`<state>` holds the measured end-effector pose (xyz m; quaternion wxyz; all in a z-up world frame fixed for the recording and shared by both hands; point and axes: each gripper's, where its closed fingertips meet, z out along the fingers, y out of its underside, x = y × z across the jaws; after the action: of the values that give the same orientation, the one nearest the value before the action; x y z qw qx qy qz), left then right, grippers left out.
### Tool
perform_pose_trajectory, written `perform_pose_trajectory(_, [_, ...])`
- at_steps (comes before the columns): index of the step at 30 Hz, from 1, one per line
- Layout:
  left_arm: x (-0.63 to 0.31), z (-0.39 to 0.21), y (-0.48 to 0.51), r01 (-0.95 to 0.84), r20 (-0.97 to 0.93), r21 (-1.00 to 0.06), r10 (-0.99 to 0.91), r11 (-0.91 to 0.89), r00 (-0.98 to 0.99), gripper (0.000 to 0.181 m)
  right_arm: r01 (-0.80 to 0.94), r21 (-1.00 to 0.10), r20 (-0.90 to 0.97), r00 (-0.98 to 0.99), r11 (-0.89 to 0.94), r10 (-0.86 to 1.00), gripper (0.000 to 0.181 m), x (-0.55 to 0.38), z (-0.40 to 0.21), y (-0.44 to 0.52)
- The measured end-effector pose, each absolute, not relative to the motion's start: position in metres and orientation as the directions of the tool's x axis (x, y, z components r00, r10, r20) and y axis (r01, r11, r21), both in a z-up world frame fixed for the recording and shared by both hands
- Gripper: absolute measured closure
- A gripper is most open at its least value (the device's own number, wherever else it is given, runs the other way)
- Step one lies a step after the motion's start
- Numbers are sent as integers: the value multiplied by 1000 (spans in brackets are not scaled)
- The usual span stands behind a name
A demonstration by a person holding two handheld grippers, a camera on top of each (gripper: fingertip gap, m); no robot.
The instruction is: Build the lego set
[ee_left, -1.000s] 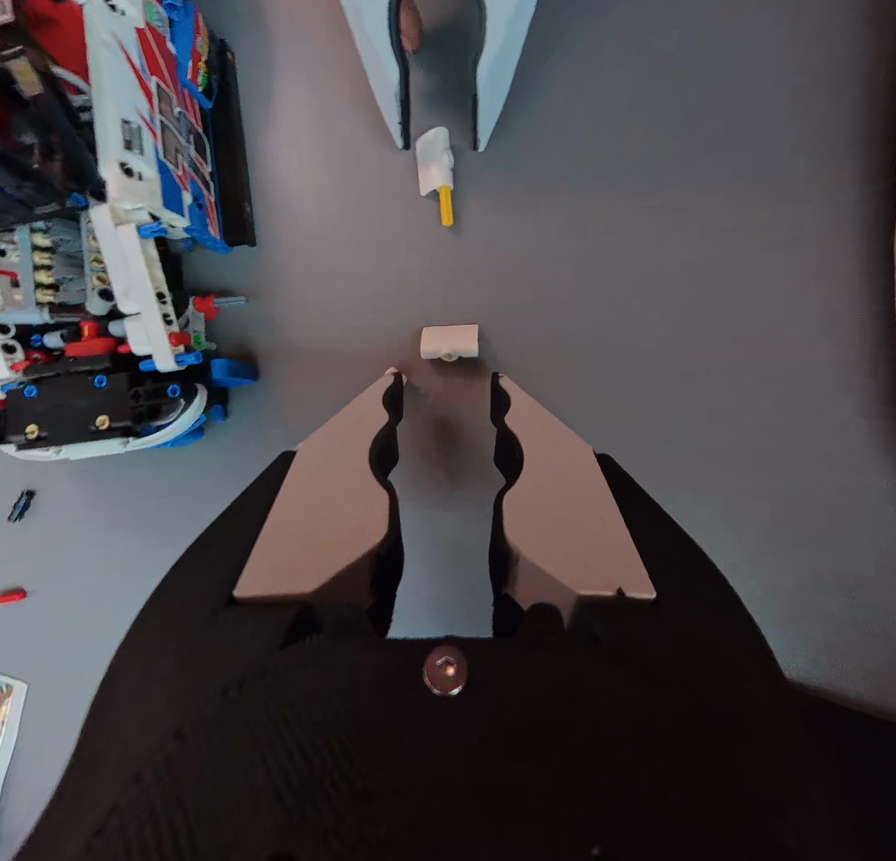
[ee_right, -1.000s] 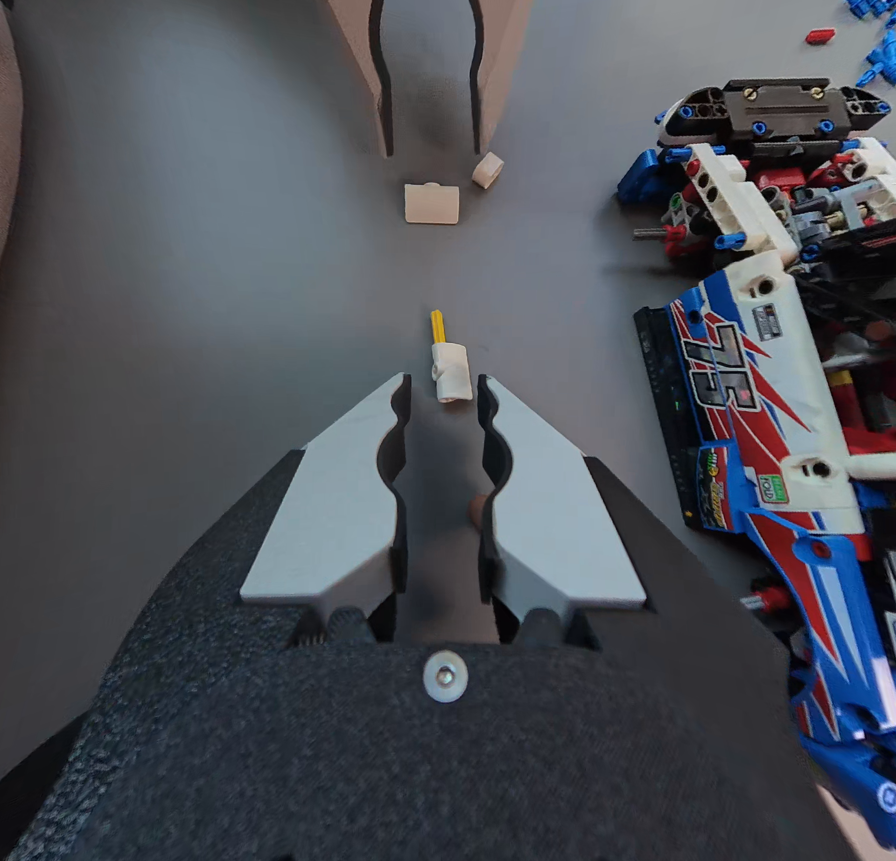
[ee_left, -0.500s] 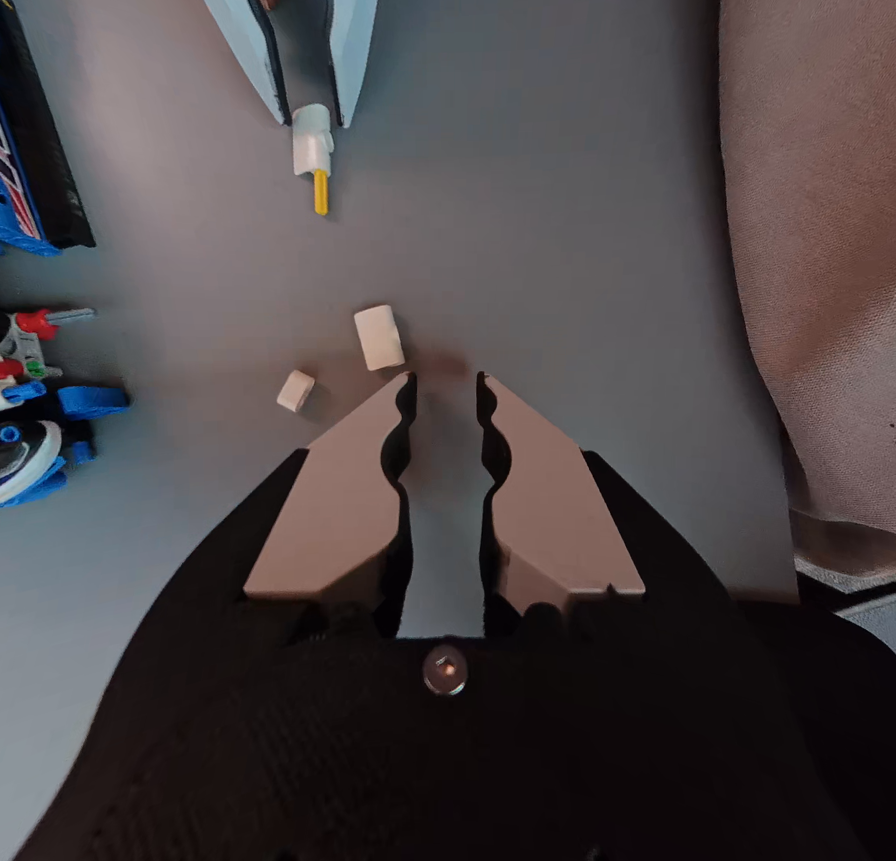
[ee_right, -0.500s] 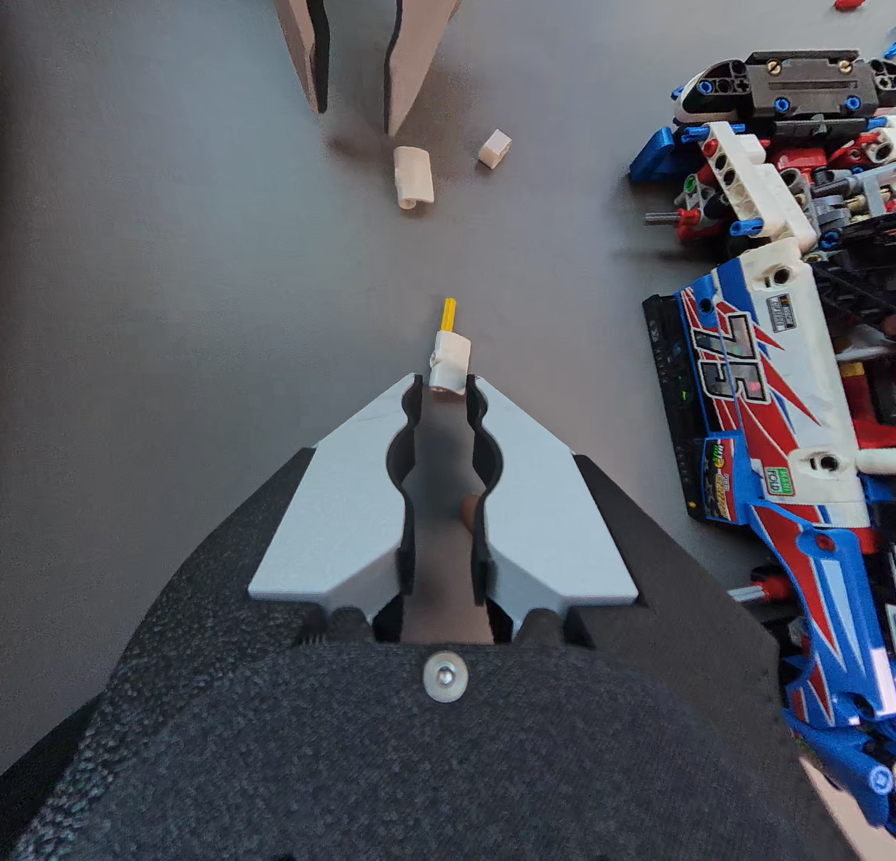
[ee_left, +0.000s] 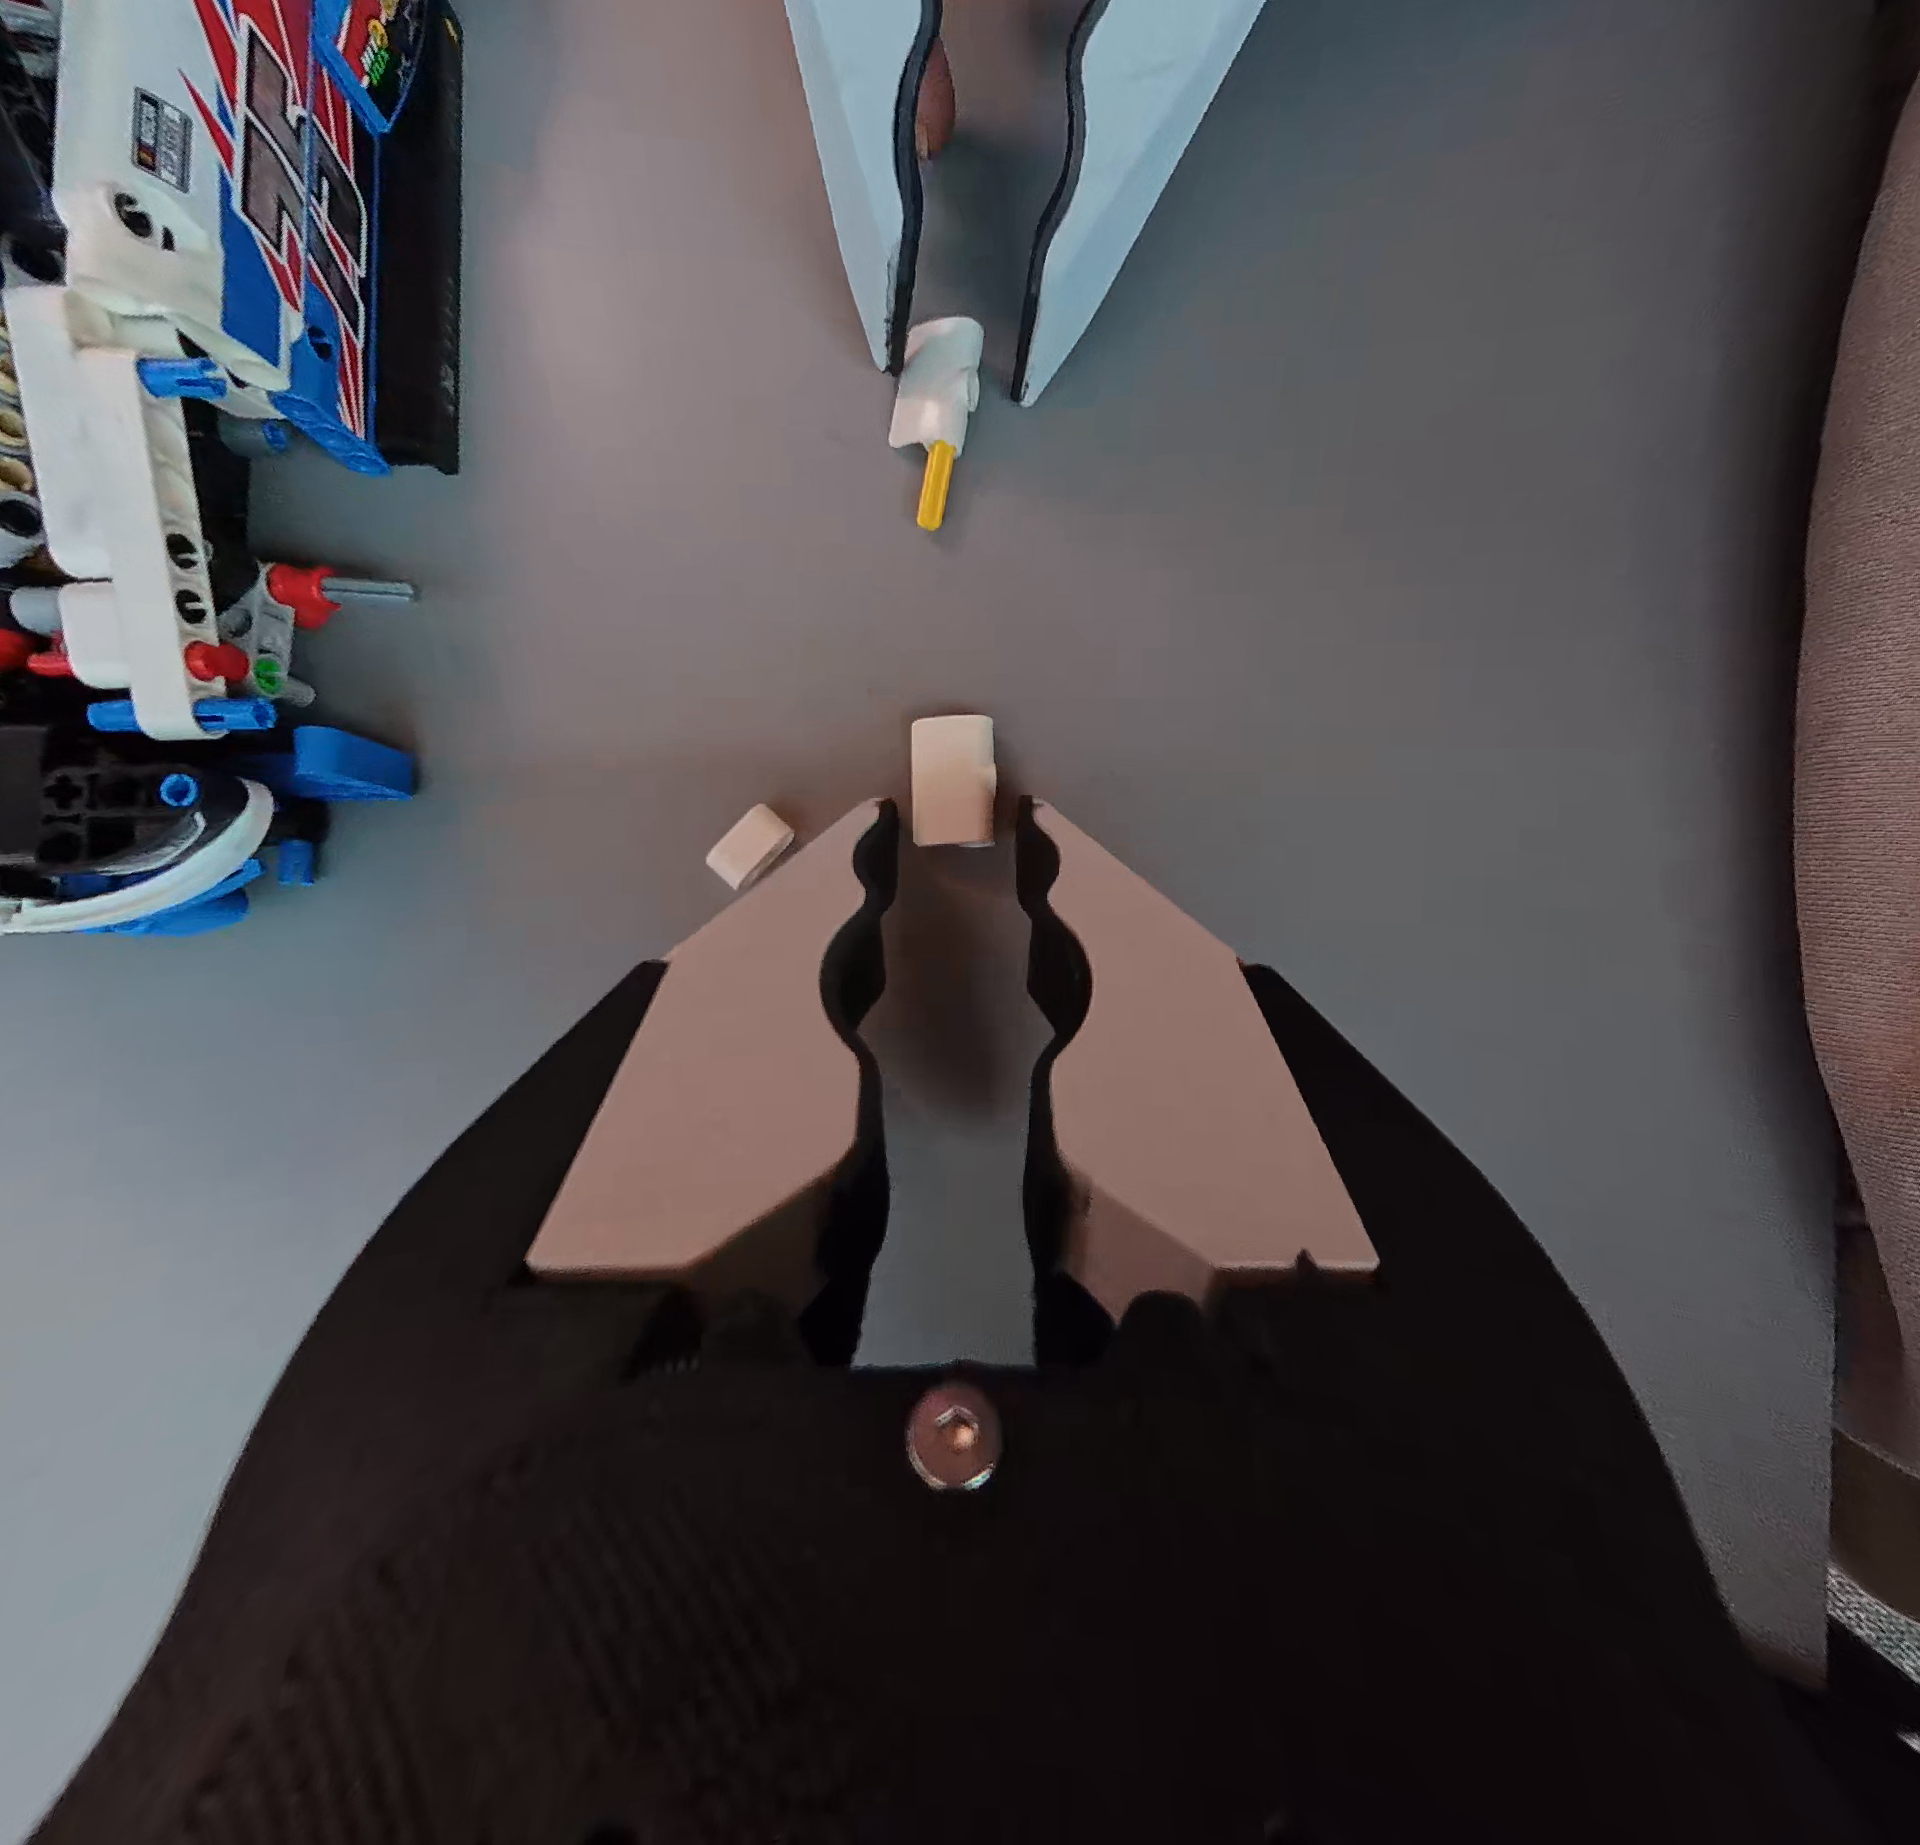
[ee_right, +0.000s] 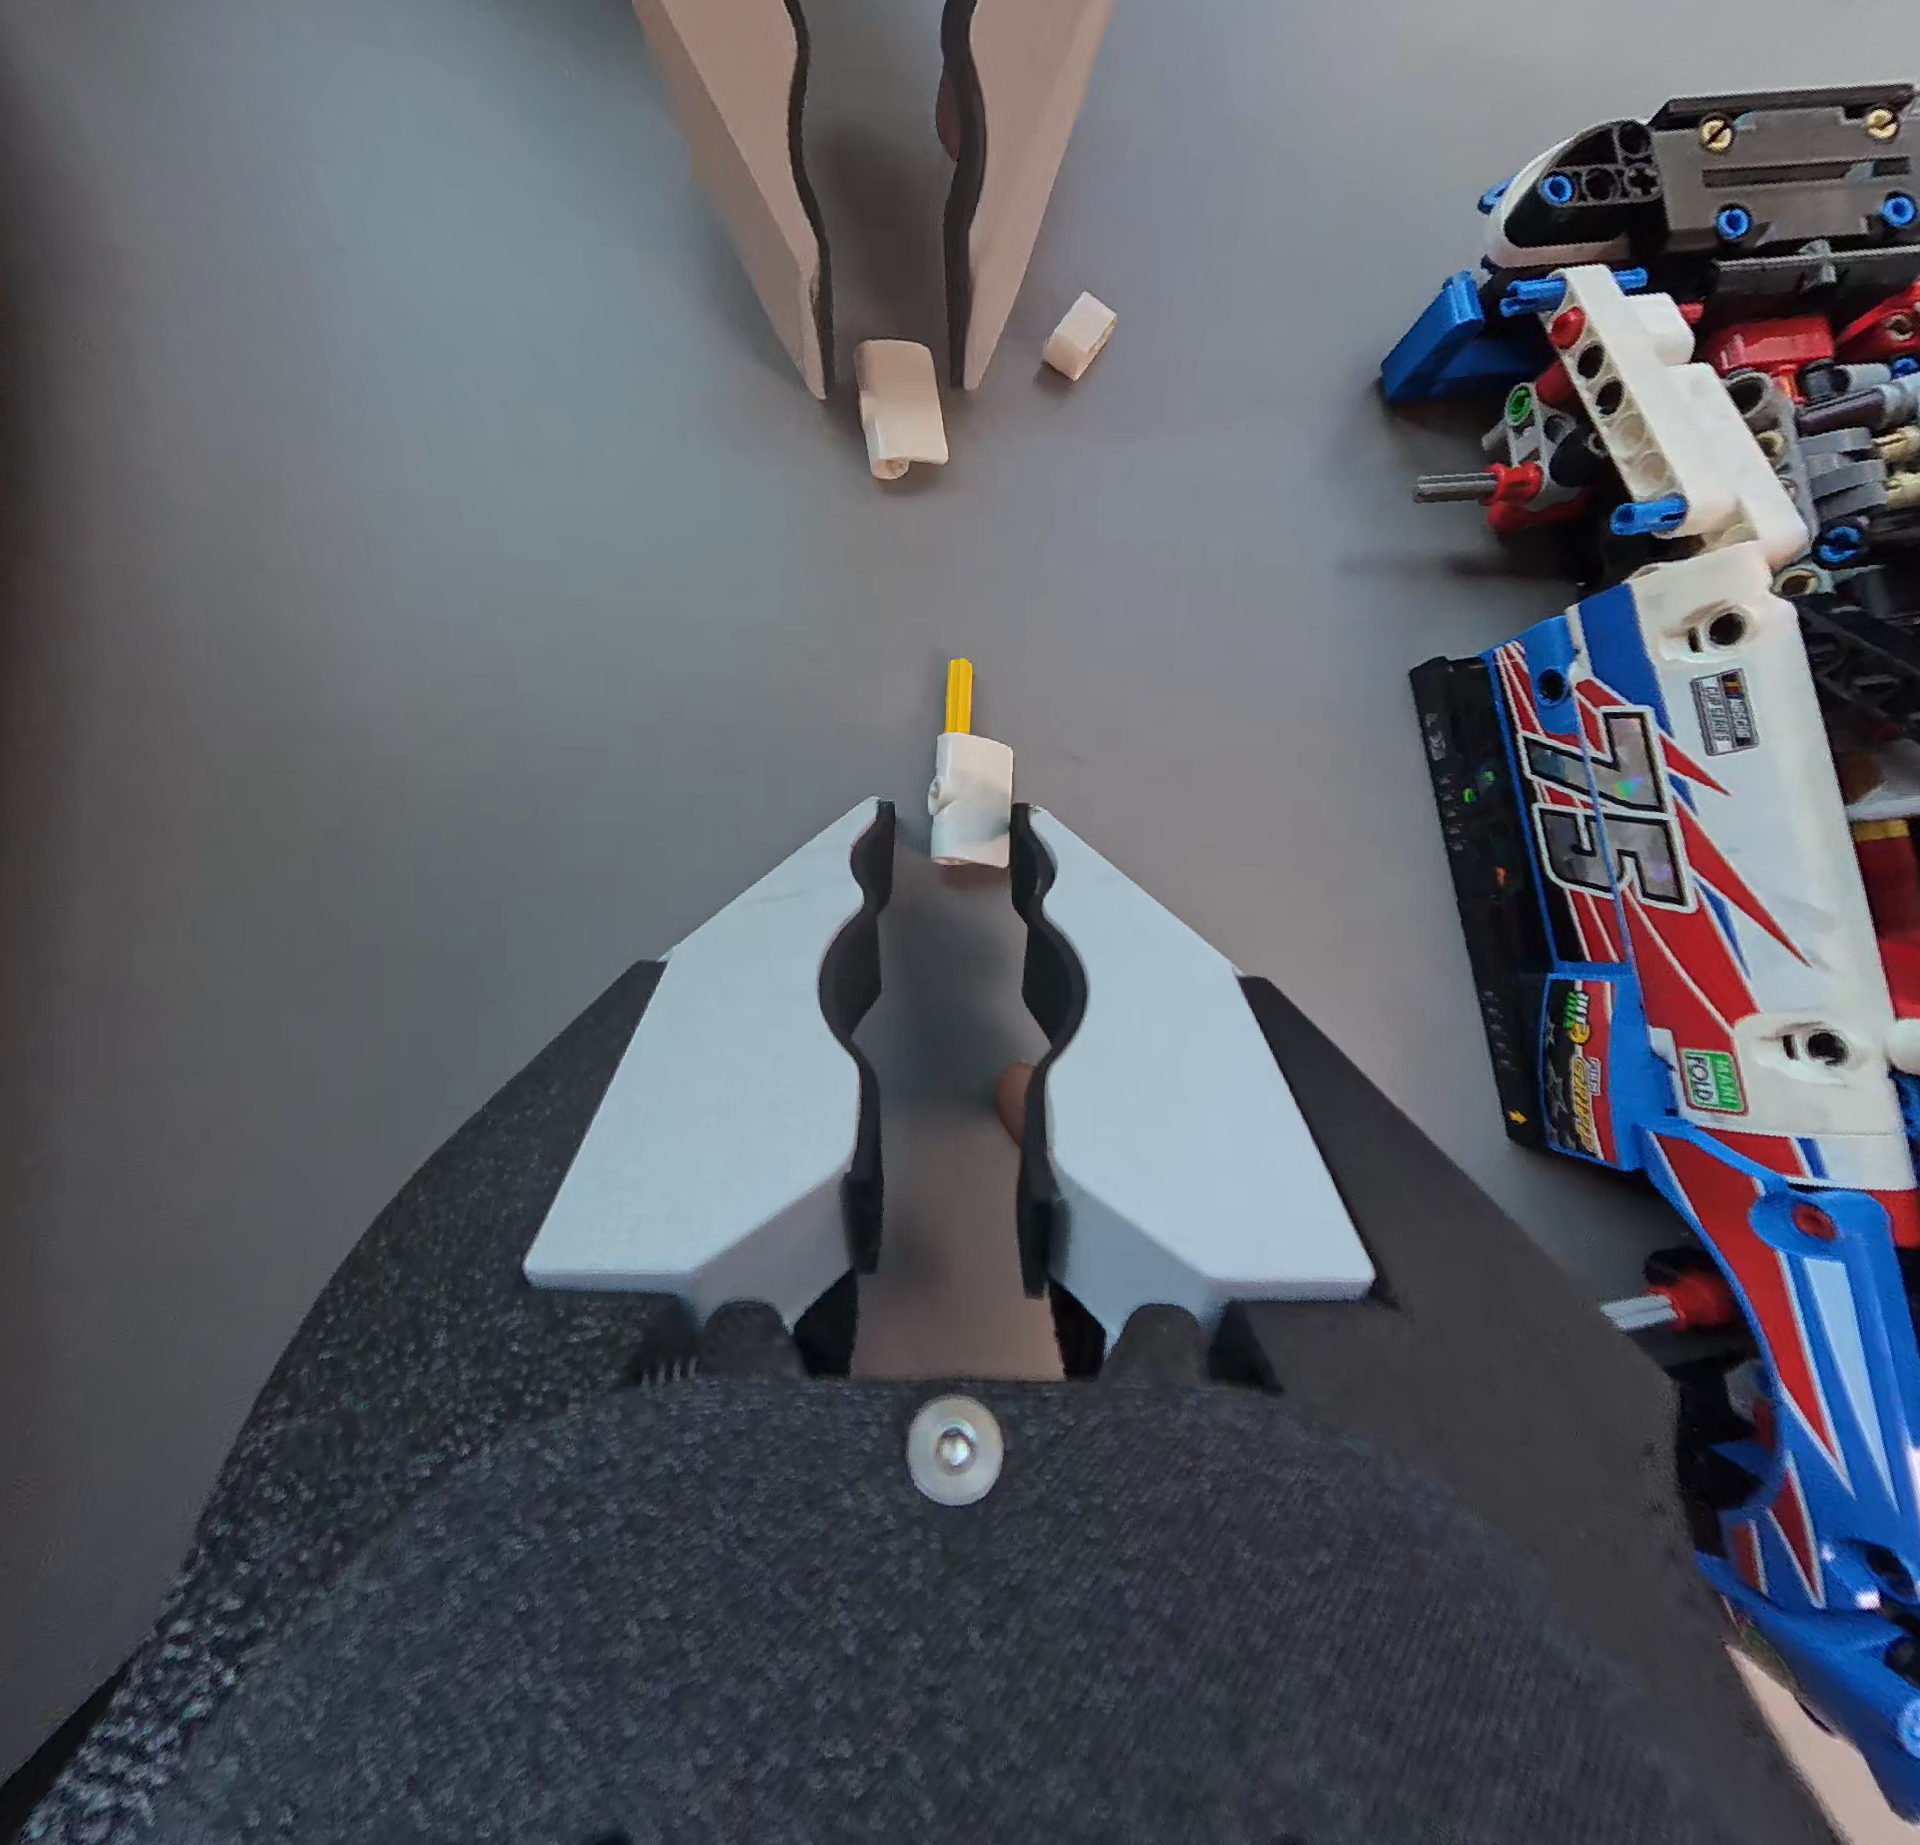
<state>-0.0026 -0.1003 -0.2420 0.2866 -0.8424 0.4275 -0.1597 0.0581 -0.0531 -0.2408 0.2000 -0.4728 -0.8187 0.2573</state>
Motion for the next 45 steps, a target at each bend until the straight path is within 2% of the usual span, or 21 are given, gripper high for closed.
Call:
perform_pose_trajectory(1, [-1,-242,-100,-628,25,-626,-817,-463,576,167,668,-612,84,-476,422,875,164,58,-241,-54])
perform_pose_trajectory(5, [1,-241,-94,-616,-2,-668,-826,-418,563,167,638,-619,130,-493,458,861,170,55,-241,-54])
perform_pose_trajectory(9, [10,-228,-93,-521,57,-760,-838,-389,543,167,527,-688,222,-502,499,836,174,47,-232,-59])
perform_pose_trajectory(13, [8,-227,-92,-469,115,-776,-827,-420,550,167,434,-709,329,-493,556,805,174,44,-221,-58])
perform_pose_trajectory(20, [14,-222,-90,-366,233,-794,-800,-485,553,167,318,-658,503,-489,683,713,175,42,-215,-62])
perform_pose_trajectory(32, [13,-225,-85,-292,363,-731,-714,-617,599,167,296,-566,597,-497,770,630,175,42,-220,-60])
perform_pose_trajectory(45, [17,-232,-88,-375,364,-646,-700,-665,615,168,288,-477,647,-524,830,554,175,42,-227,-62])
